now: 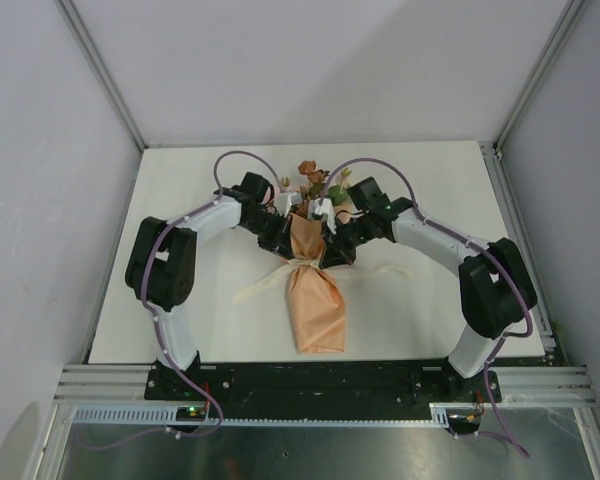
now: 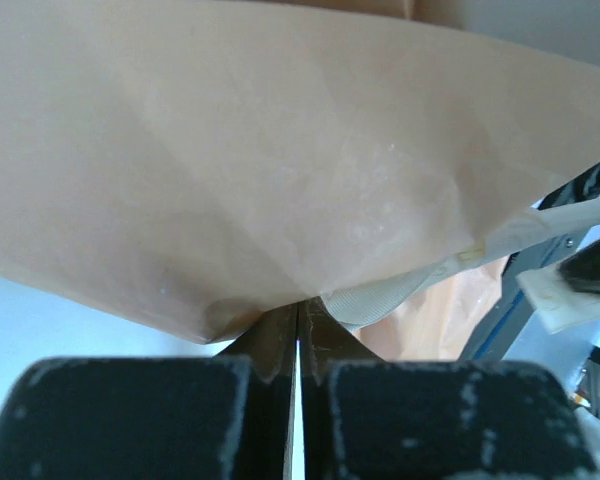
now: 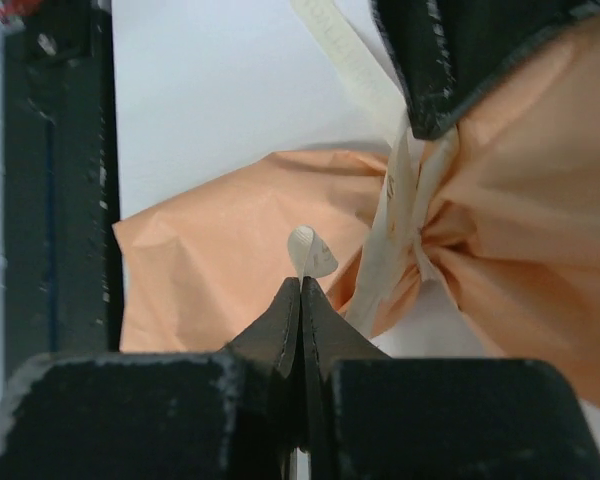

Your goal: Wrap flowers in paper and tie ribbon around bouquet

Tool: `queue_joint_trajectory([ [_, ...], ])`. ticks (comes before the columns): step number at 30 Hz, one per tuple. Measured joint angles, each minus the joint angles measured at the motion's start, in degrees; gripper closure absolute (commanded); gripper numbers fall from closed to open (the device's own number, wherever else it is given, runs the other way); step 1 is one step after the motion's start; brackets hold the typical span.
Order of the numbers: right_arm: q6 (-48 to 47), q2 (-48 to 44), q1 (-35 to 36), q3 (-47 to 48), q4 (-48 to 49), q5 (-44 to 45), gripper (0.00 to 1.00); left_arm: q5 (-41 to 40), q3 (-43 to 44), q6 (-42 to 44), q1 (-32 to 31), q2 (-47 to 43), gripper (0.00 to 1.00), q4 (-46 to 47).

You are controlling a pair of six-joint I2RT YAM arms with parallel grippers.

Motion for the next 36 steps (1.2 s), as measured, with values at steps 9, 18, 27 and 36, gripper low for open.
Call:
queue_joint_trajectory([
  [9, 22.8, 2.7, -8.3, -2.9, 5.8, -8.0, 1.0, -5.5, -2.0, 3.6, 0.3, -0.9, 1.0, -0.7],
  [18, 31.7, 4.5, -10.1, -5.0, 7.4, -9.4, 1.0, -8.9, -4.7, 6.7, 2.5, -6.6, 1.0, -0.9],
  [27, 36.9, 8.3, -13.6, -5.8, 7.5, -9.1, 1.0, -16.2, -5.3, 9.1, 4.9, -6.7, 1.0, -0.9],
  [36, 40.7, 10.1, -18.3, -9.4, 6.6, -6.9, 1.0, -20.2, -5.3, 10.3, 5.1, -5.1, 1.0, -0.9],
])
